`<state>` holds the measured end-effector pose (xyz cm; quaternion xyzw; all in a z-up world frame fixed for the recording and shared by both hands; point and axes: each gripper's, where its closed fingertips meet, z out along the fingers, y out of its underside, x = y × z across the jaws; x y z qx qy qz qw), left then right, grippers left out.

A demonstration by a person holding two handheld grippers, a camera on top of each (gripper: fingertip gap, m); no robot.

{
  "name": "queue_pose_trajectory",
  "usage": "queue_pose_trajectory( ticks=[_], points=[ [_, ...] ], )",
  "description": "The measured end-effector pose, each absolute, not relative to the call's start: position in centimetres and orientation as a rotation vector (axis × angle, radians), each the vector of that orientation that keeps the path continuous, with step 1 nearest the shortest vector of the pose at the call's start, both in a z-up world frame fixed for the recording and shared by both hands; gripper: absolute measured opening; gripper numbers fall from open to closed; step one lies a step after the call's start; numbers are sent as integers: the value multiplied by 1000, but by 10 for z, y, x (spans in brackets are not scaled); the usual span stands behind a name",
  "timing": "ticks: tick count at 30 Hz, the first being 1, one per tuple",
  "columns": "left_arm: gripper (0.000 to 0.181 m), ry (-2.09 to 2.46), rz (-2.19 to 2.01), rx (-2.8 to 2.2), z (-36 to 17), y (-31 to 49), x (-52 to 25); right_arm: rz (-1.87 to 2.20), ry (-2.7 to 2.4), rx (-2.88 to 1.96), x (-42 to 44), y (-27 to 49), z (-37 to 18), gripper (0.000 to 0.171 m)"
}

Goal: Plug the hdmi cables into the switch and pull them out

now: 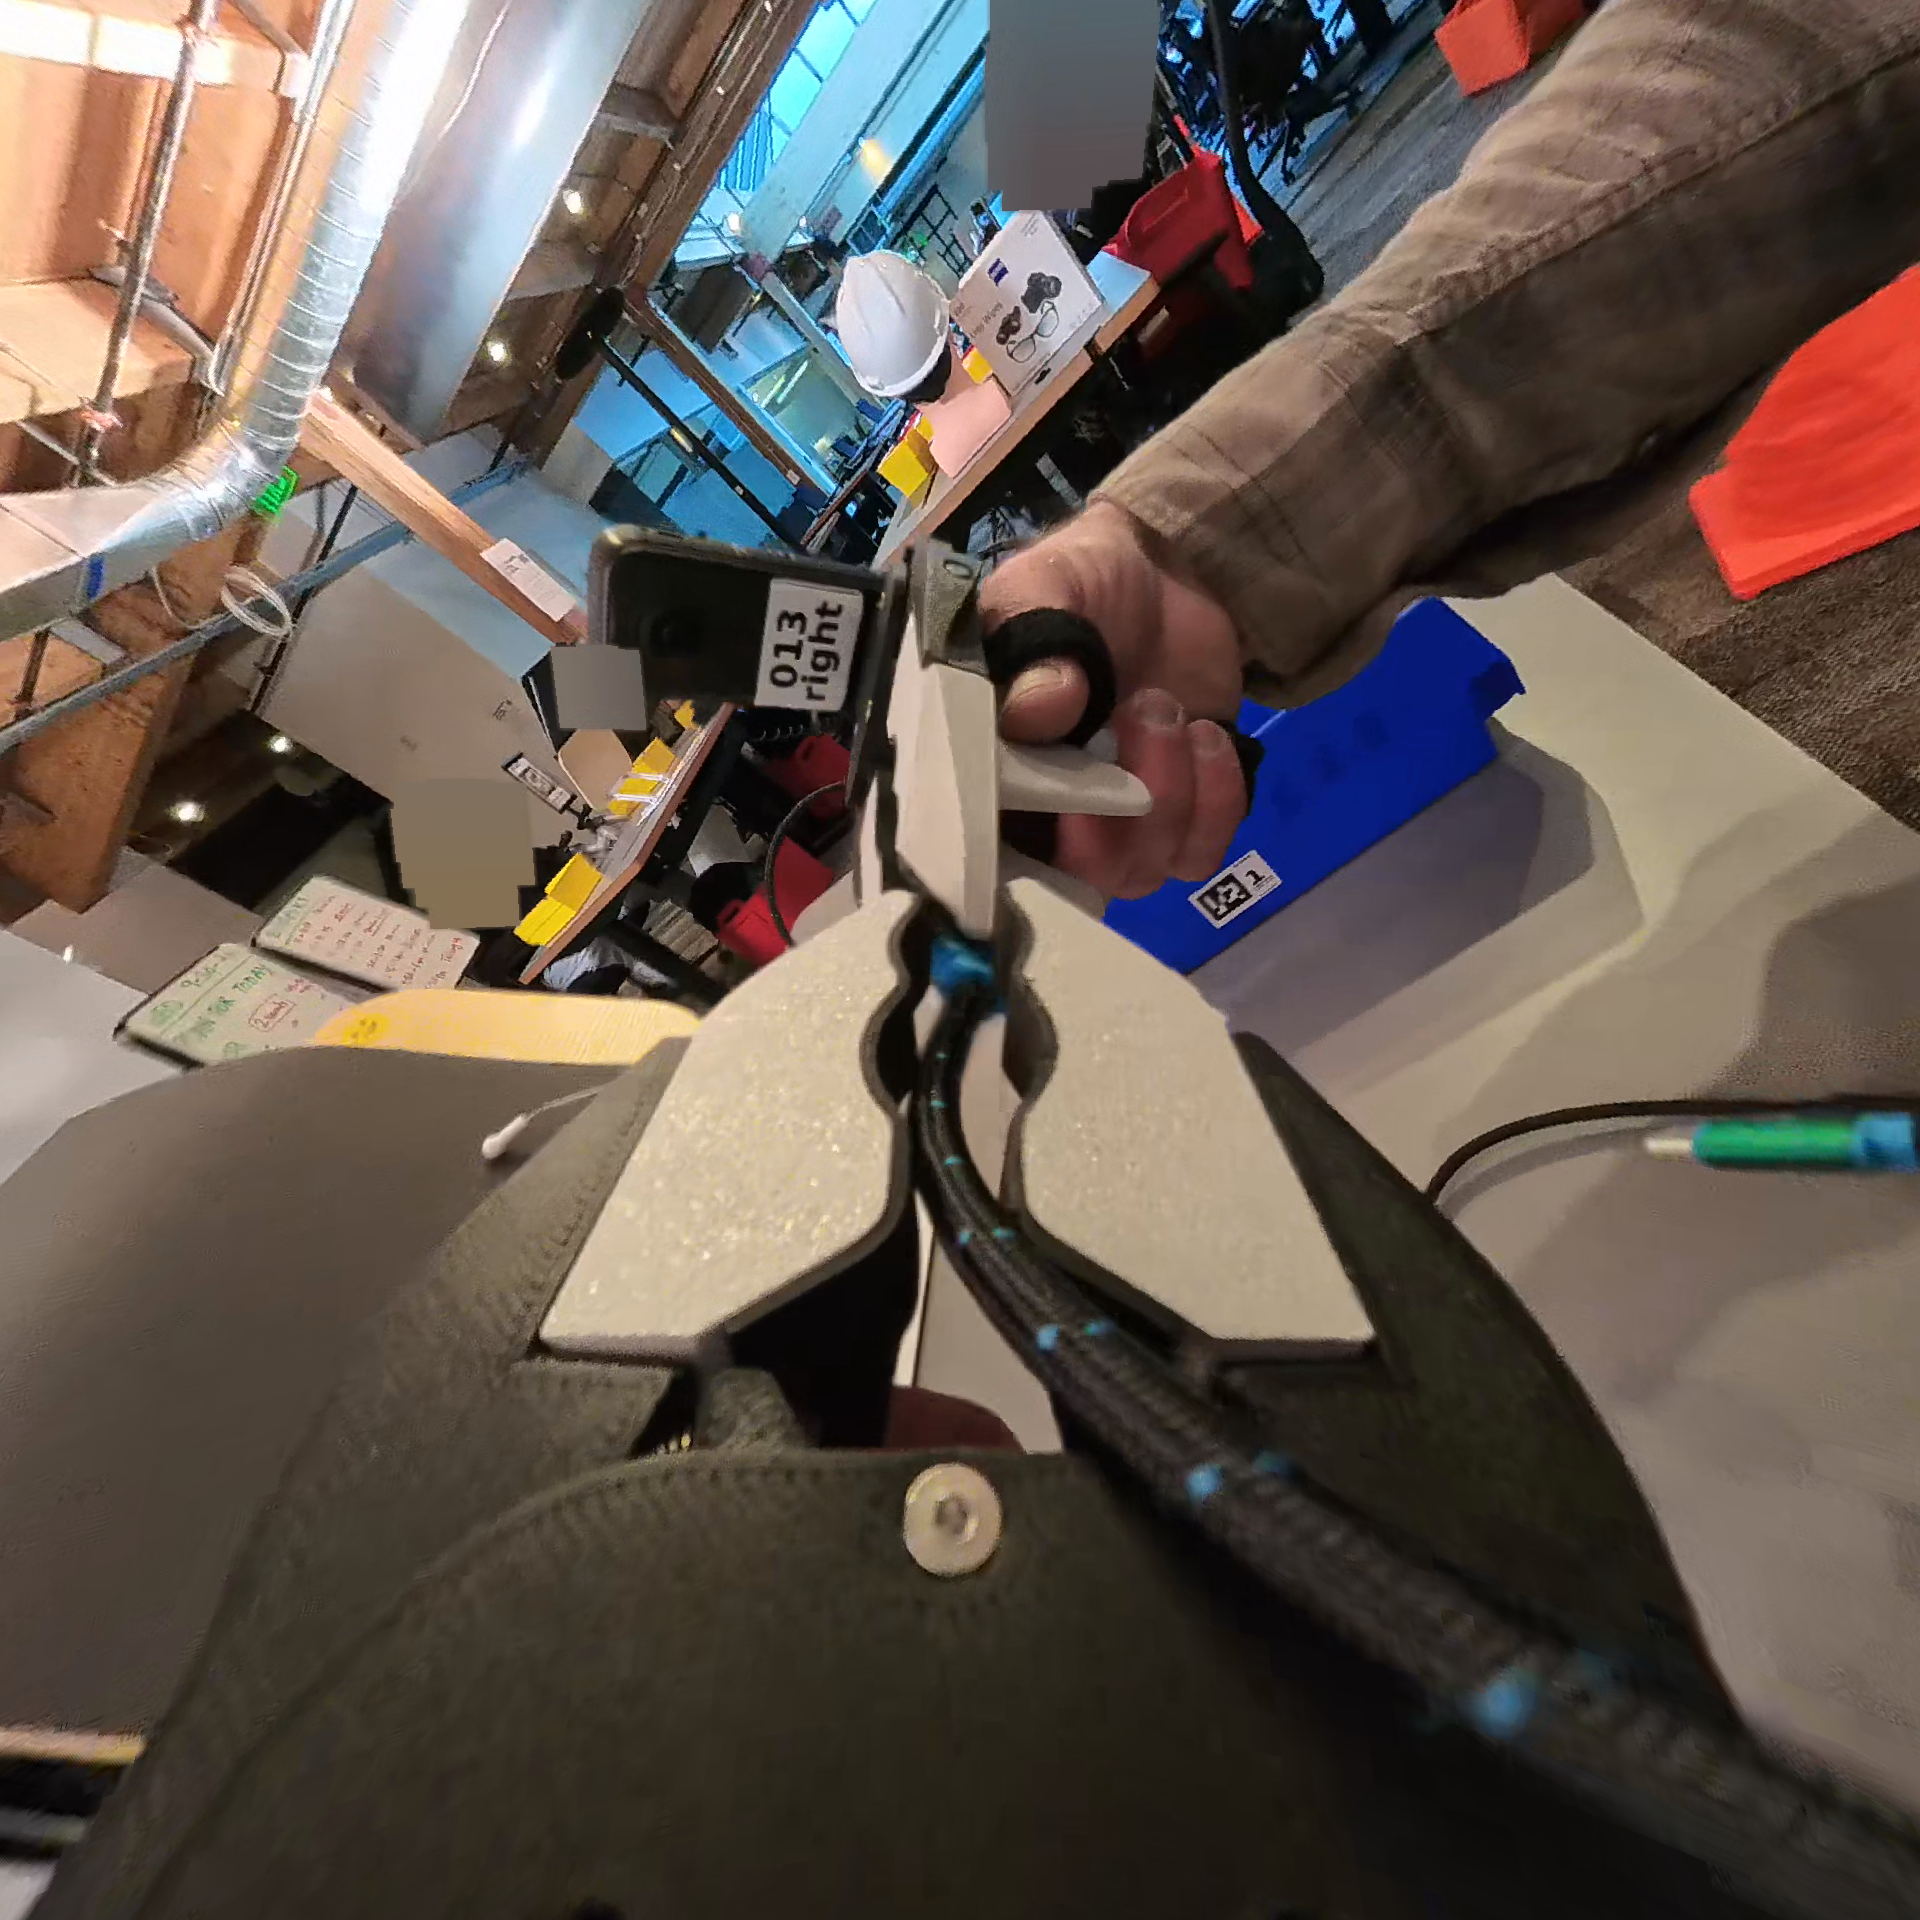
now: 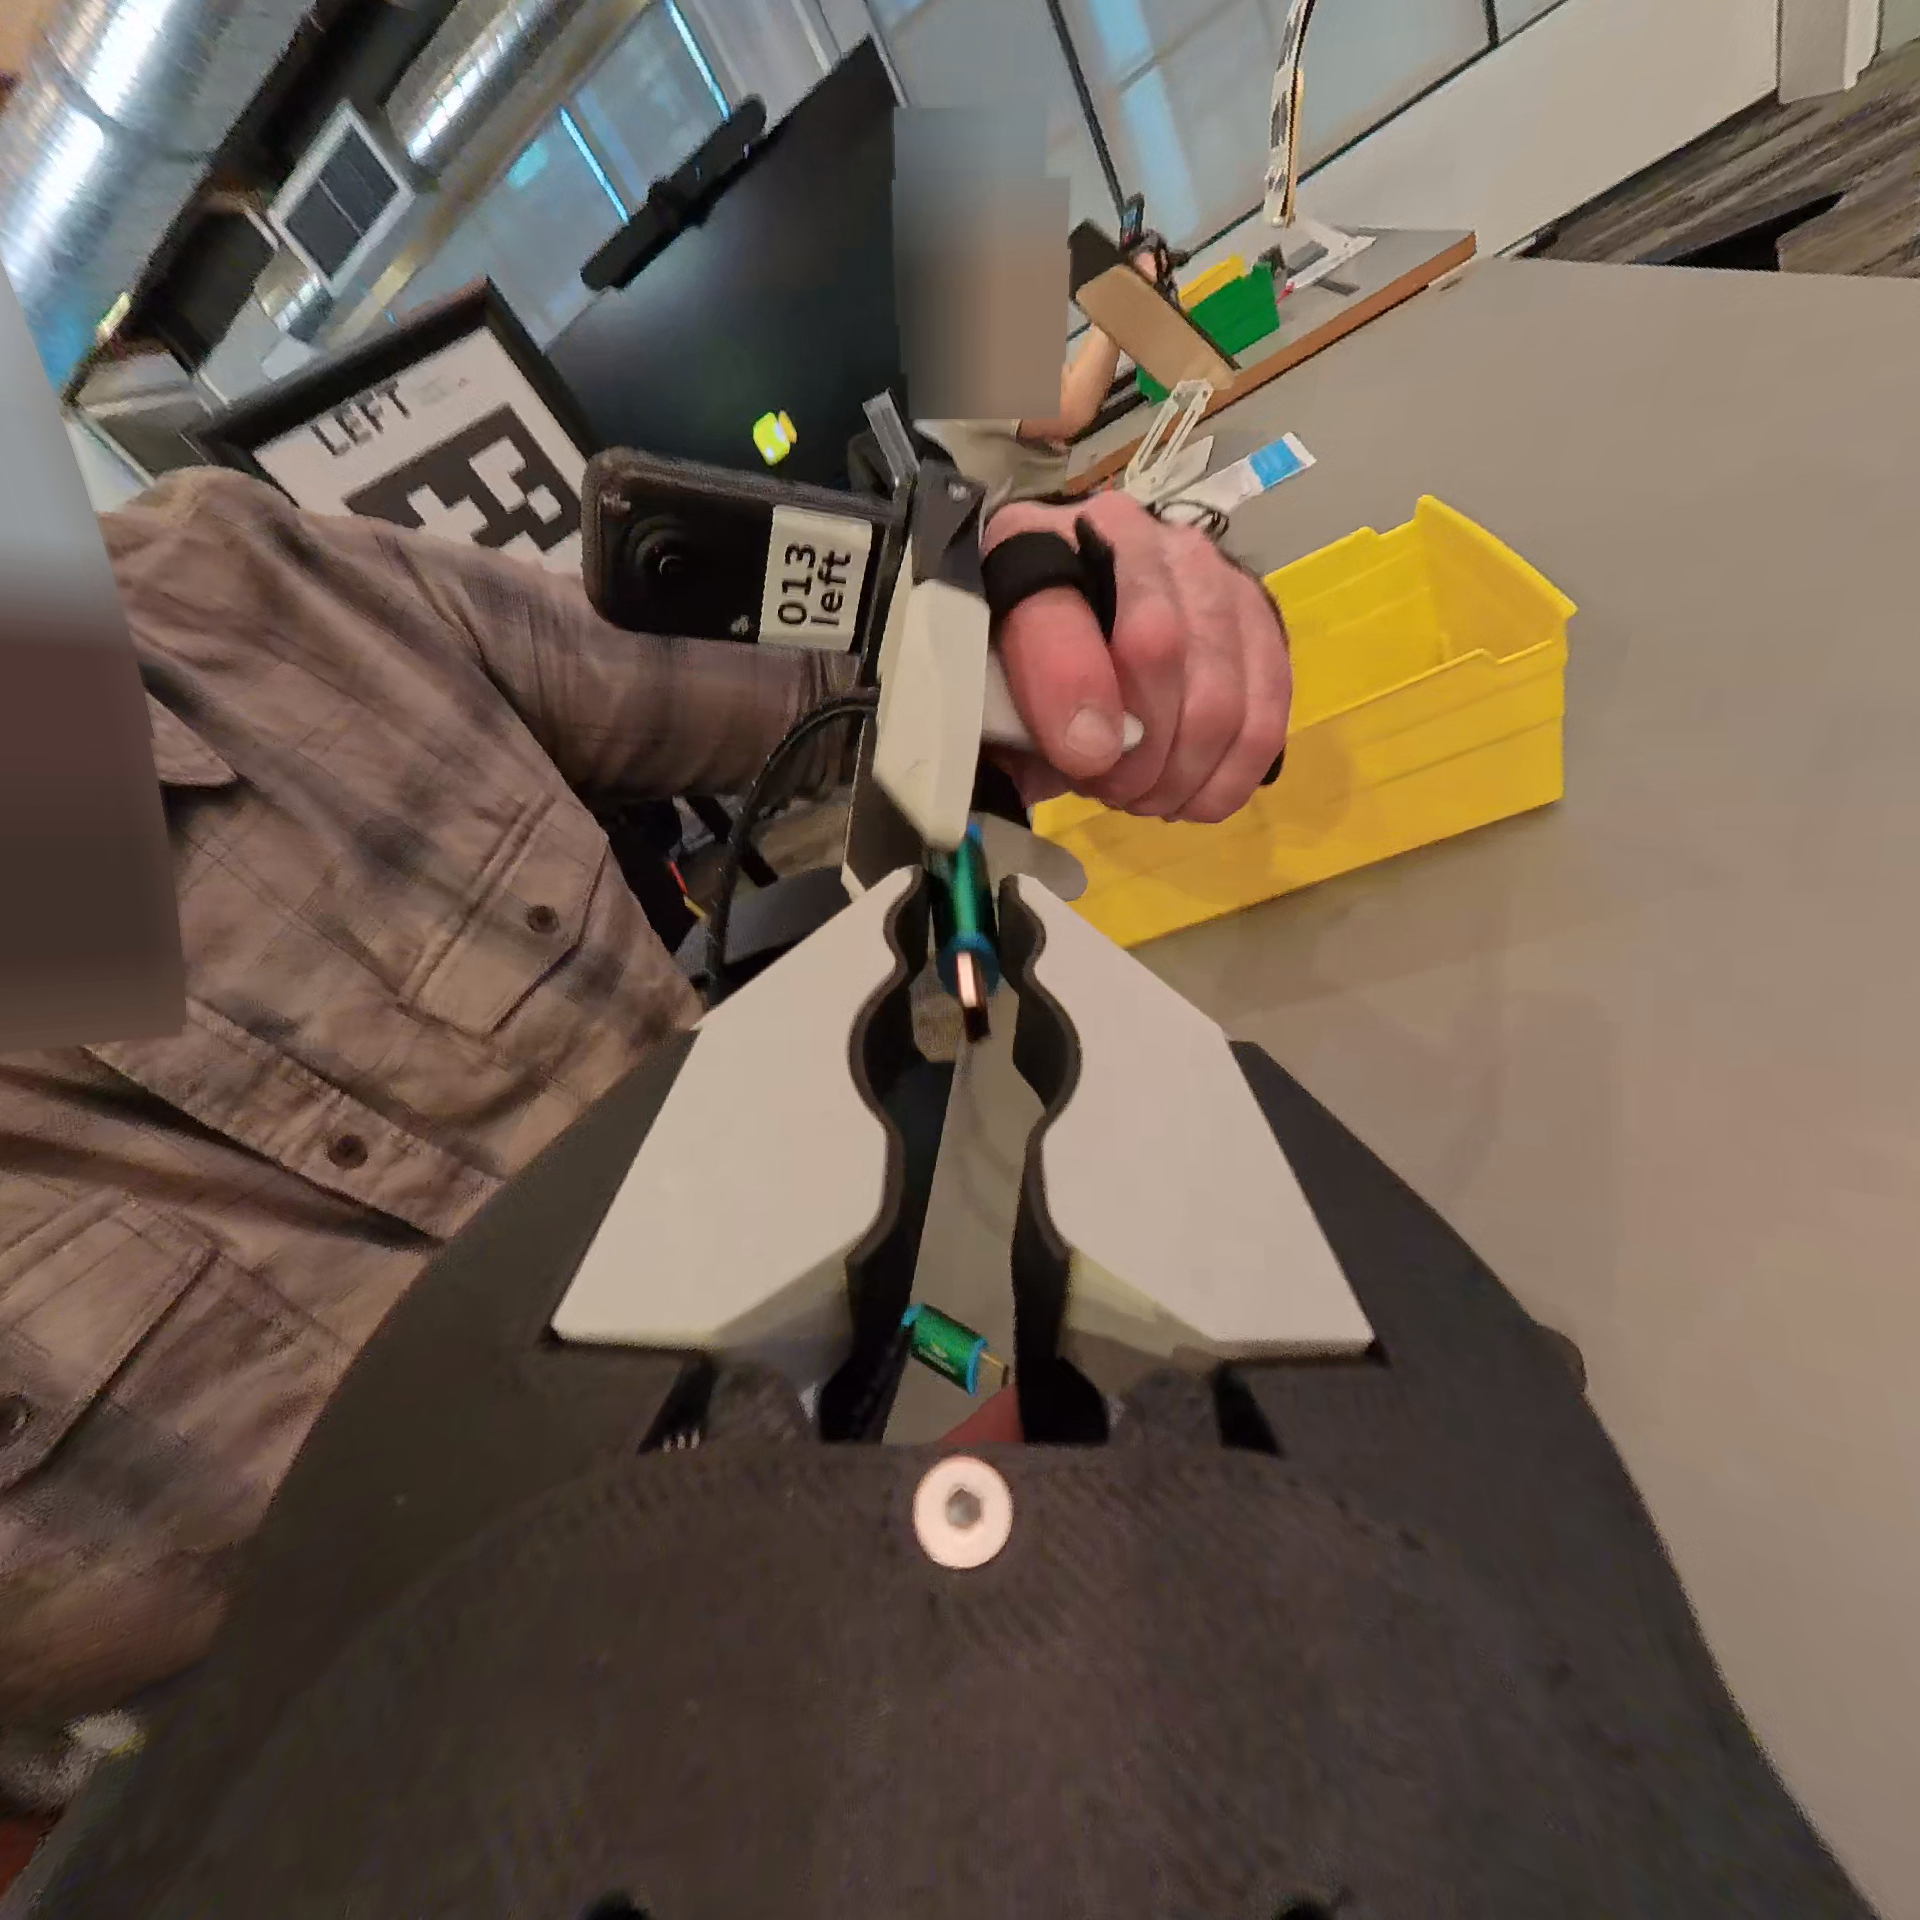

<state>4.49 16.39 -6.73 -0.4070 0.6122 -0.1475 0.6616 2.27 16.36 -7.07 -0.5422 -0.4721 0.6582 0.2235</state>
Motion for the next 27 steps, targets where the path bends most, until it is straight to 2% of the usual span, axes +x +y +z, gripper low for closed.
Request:
queue_pose_trajectory(
  ticks=[6,11,17,20,27],
  points=[
    [8,1309,-379,-994,-63,172,39,1824,-1216,-1472,17,172,-64,4],
    [8,1269,-430,-1050,-63,177,38,1637,-1121,-1488,16,190,-68,27],
    [4,1305,-417,-1132,-67,185,30,1582,-974,-1485,37,211,-71,41],
    [4,1304,-425,-1181,-69,187,25,1282,-1044,-1546,40,219,-99,51],
    [3,1224,-535,-1237,-57,188,30,385,-1263,-1181,4,206,-102,50]
  ],
)
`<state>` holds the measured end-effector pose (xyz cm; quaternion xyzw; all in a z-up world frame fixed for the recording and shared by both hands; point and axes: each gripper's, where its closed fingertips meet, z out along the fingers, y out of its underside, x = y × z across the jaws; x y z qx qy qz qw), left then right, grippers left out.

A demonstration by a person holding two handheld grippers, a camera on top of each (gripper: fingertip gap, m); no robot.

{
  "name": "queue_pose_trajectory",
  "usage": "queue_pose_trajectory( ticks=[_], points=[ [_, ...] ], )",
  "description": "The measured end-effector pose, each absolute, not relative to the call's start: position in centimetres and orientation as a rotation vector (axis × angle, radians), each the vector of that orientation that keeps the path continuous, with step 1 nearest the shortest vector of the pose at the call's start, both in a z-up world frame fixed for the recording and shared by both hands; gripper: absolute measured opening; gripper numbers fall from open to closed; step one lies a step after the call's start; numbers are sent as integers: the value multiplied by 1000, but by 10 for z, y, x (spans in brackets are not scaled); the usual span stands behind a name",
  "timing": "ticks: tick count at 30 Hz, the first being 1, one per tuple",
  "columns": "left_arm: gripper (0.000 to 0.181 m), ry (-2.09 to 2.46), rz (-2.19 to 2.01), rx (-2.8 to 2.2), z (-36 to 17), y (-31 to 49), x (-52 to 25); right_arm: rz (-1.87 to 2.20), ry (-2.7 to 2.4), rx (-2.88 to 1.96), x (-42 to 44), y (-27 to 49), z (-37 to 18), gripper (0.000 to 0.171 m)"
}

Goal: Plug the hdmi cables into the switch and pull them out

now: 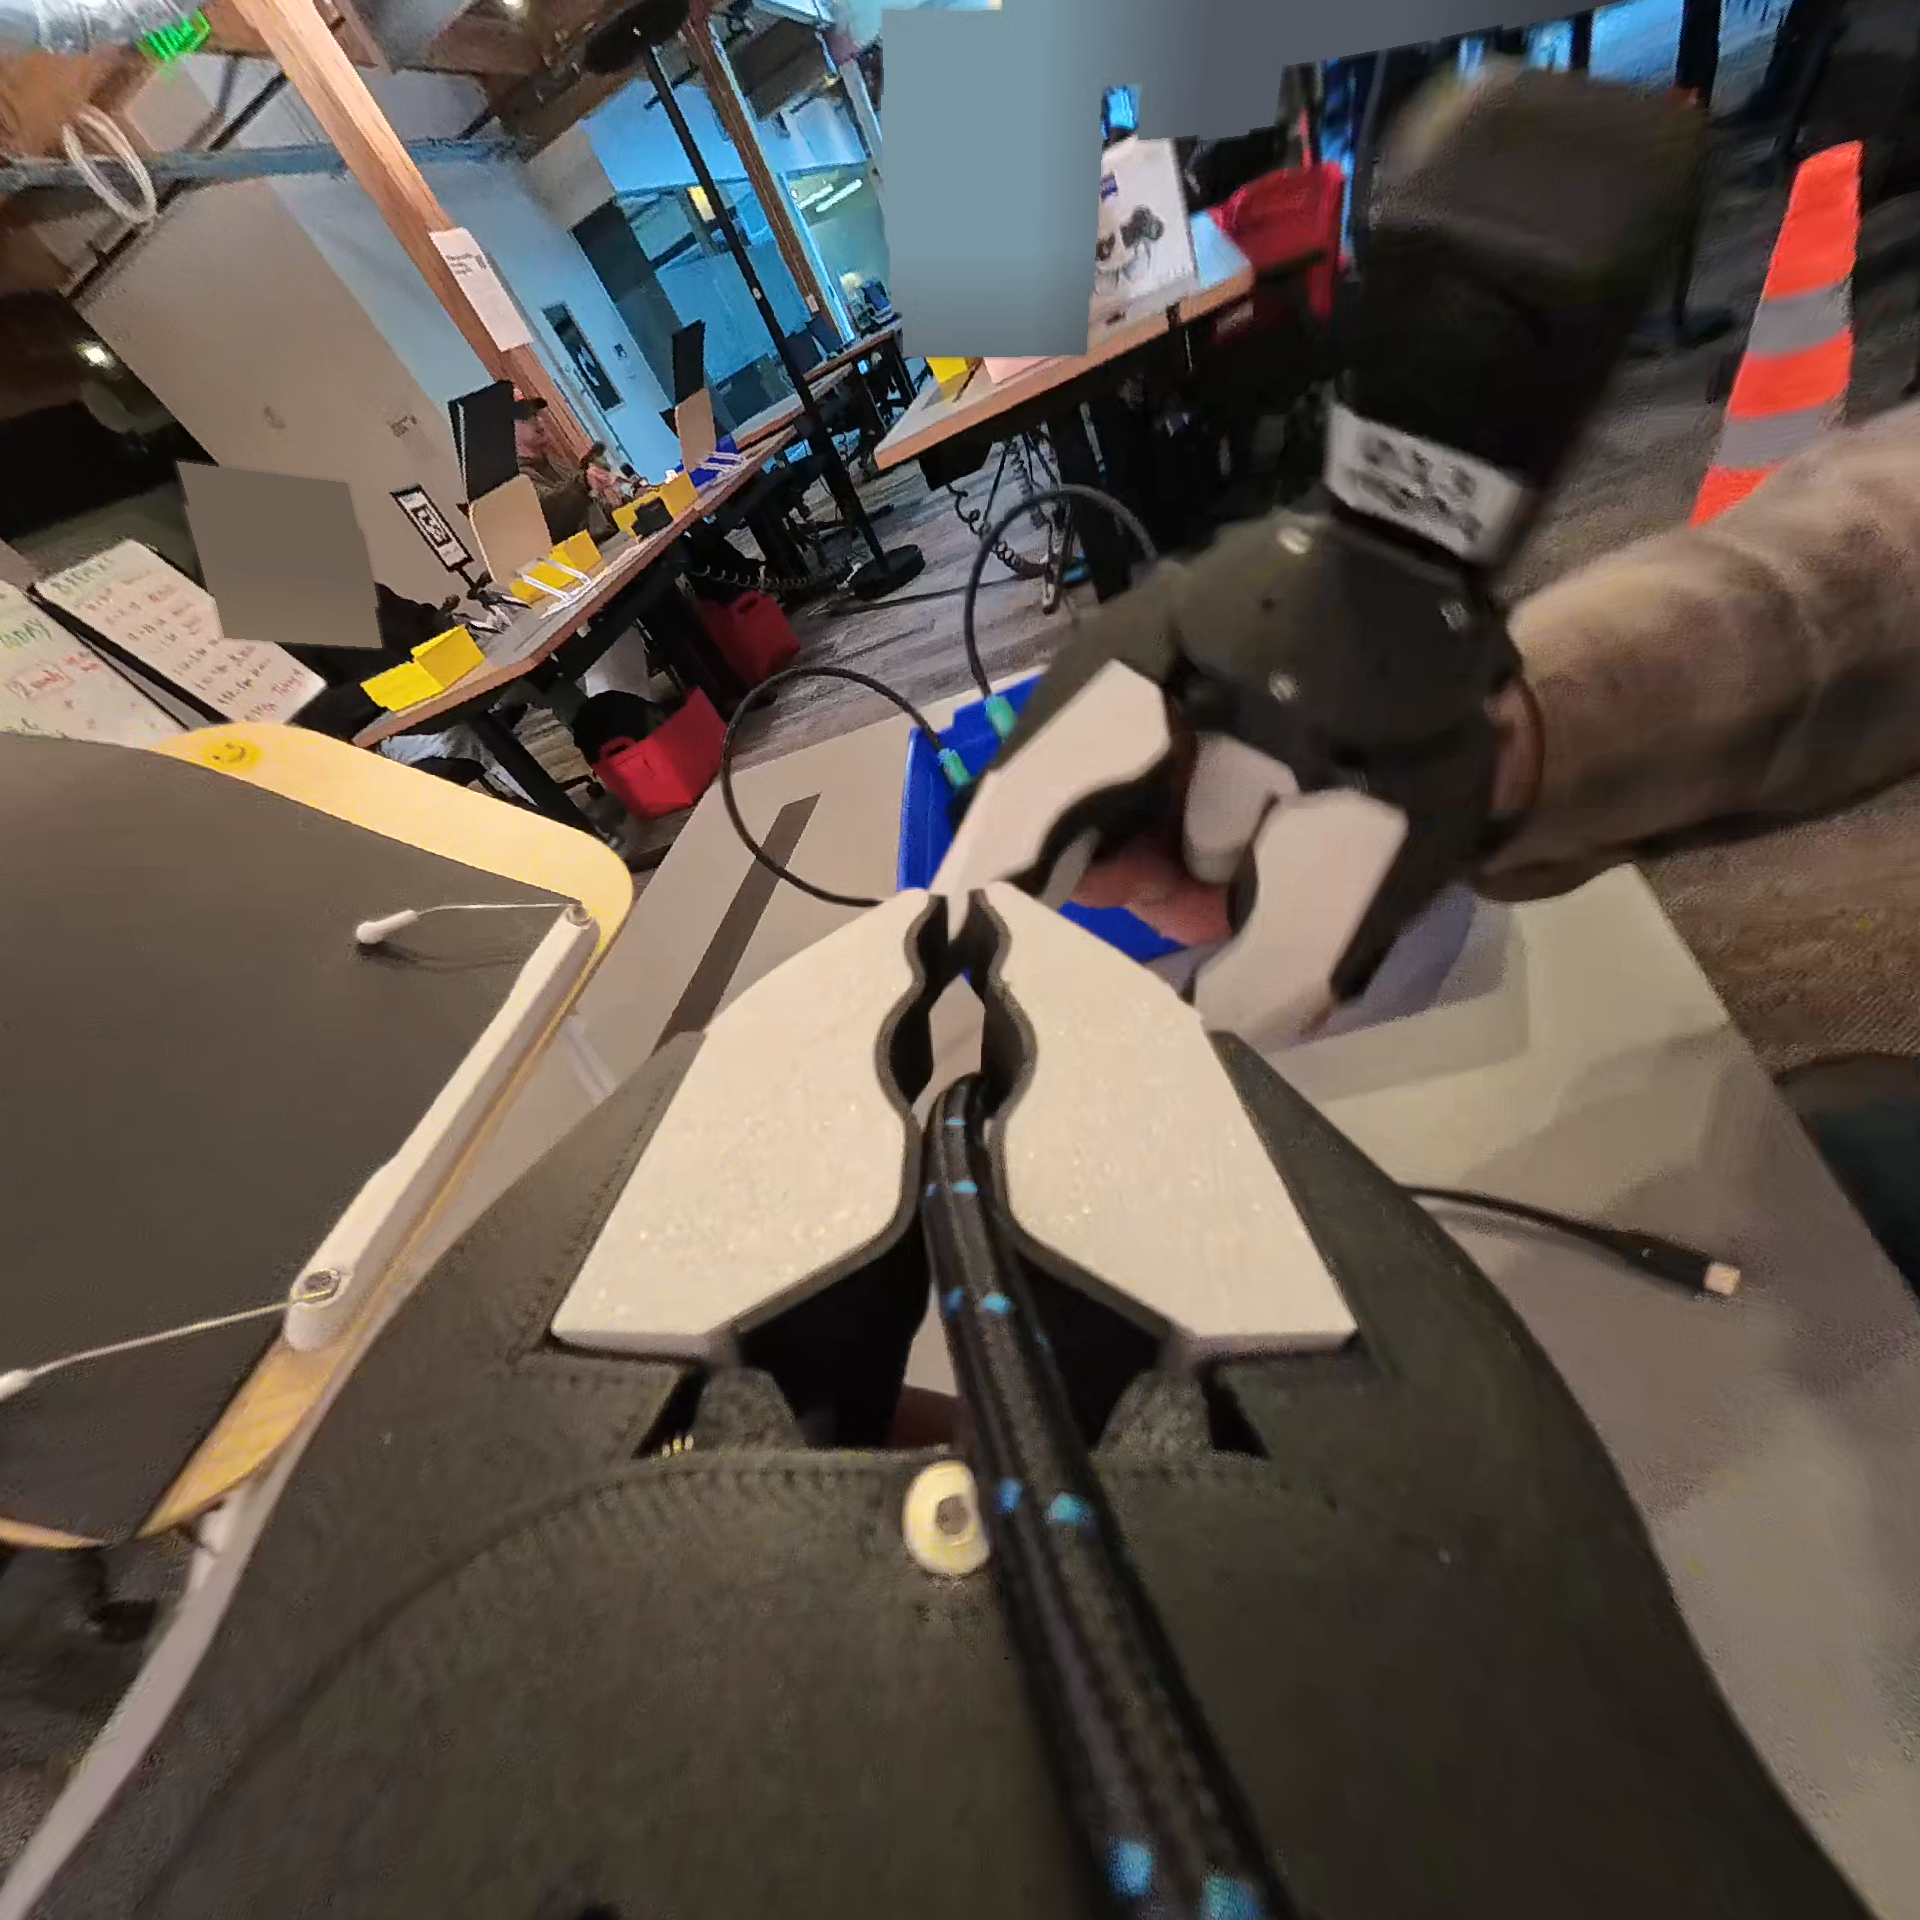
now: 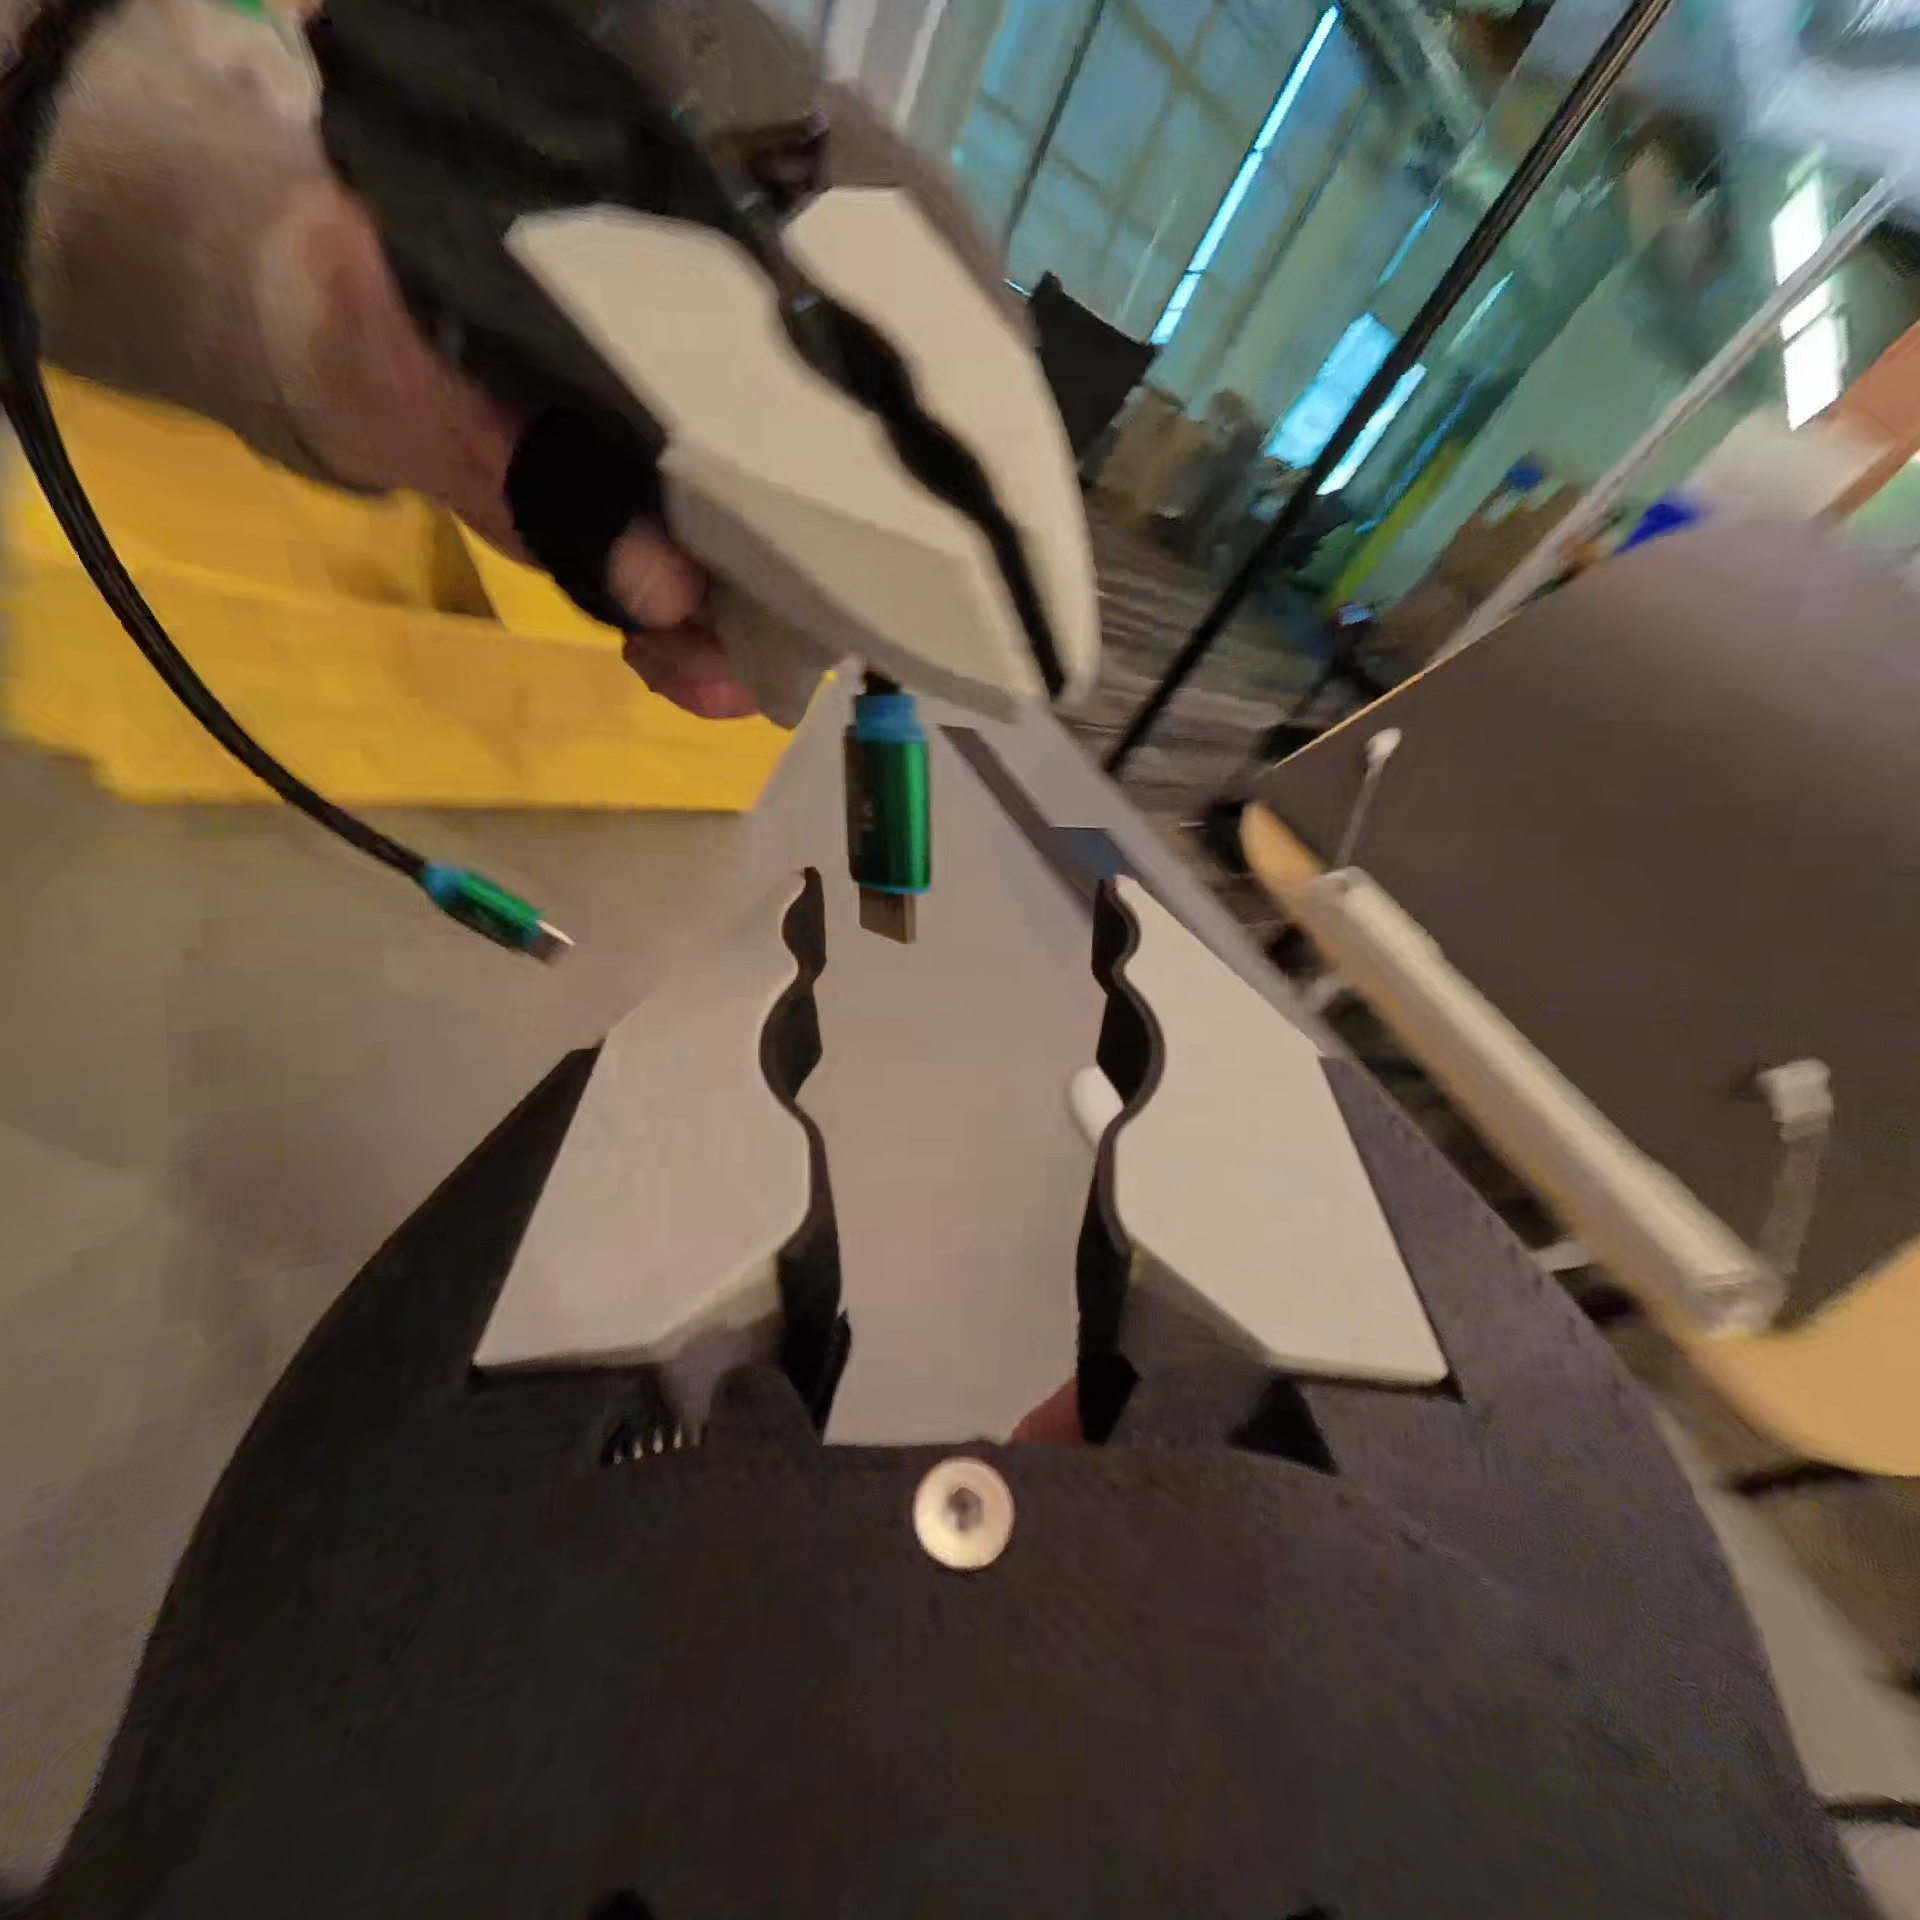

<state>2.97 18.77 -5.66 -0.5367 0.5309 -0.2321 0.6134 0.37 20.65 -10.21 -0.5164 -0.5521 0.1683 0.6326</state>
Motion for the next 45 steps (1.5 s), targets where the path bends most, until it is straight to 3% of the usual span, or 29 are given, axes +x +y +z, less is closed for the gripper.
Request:
queue_pose_trajectory(
  ticks=[5,8,14,19,22,32,45],
  points=[
    [3,1116,-605,-1298,-45,192,32,-187,-1223,-1000,-4,213,-87,40],
    [3,1052,-622,-1321,-41,194,35,-293,-1160,-1025,-2,218,-81,20],
    [5,1064,-590,-1313,-42,193,34,-88,-1202,-1160,1,219,-84,12],
    [34,1260,-447,-1252,-52,186,29,129,-1375,-1261,7,218,-93,11],
    [42,1393,-346,-1232,-65,183,29,244,-1523,-1317,11,212,-103,11],
    [29,1487,-487,-1305,-92,167,43,641,-2037,-1353,17,173,-125,10],
    [20,1321,-622,-1420,-95,168,38,776,-2143,-1324,17,165,-130,11]
  ],
)
